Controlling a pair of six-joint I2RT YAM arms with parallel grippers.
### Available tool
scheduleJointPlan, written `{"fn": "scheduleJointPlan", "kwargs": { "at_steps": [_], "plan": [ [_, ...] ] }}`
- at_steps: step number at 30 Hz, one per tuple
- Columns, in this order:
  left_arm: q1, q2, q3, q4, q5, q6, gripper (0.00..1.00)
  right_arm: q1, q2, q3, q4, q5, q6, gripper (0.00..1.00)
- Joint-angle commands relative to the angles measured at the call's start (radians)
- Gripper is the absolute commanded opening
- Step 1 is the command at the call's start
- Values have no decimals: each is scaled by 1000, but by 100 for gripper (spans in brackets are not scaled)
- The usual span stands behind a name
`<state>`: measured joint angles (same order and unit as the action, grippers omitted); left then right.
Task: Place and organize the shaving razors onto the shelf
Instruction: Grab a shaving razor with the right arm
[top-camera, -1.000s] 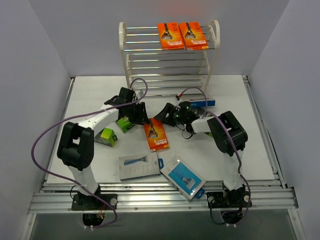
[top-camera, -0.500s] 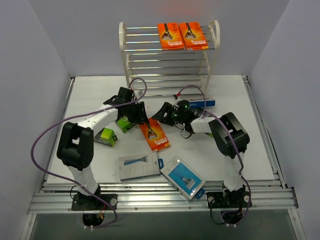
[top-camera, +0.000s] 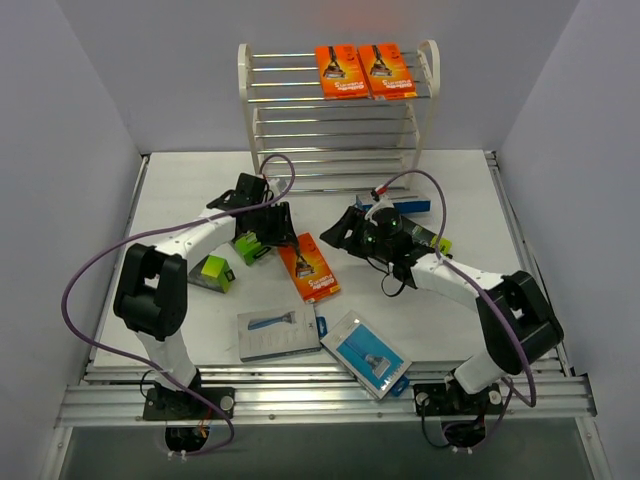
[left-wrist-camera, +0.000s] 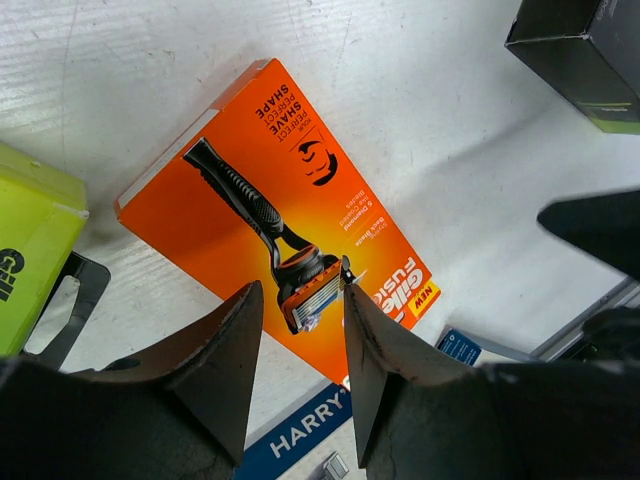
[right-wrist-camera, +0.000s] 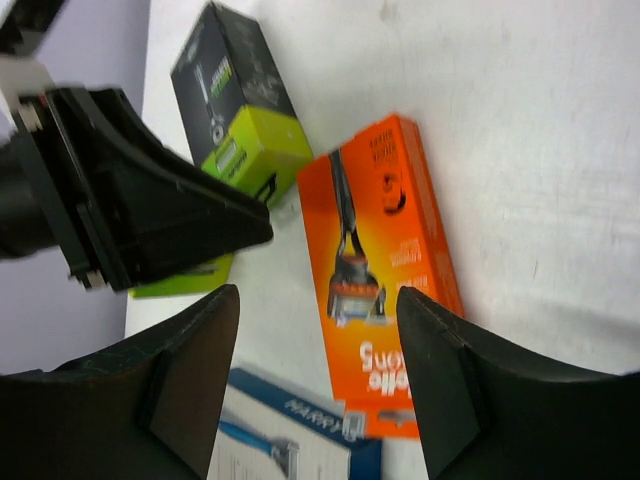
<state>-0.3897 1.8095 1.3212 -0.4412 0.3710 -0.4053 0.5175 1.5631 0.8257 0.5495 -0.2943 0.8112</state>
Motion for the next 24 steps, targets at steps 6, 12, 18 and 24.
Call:
{"fn": "scheduleJointPlan", "kwargs": {
  "at_steps": [6, 12, 18, 24],
  "plan": [
    [3, -36, 30, 7, -35, 37, 52, 167, -198, -118, -192, 260, 155, 59],
    [3, -82, 20, -8, -90, 39, 93, 275, -244, -148, -218, 366, 238, 59],
    [3, -167, -28, 32, -147, 37, 94, 335, -218, -178, -195, 420, 319, 61],
    [3, -205, -47, 45, -153, 57, 94, 354, -190, -177, -200, 471, 384, 61]
  ]
}}
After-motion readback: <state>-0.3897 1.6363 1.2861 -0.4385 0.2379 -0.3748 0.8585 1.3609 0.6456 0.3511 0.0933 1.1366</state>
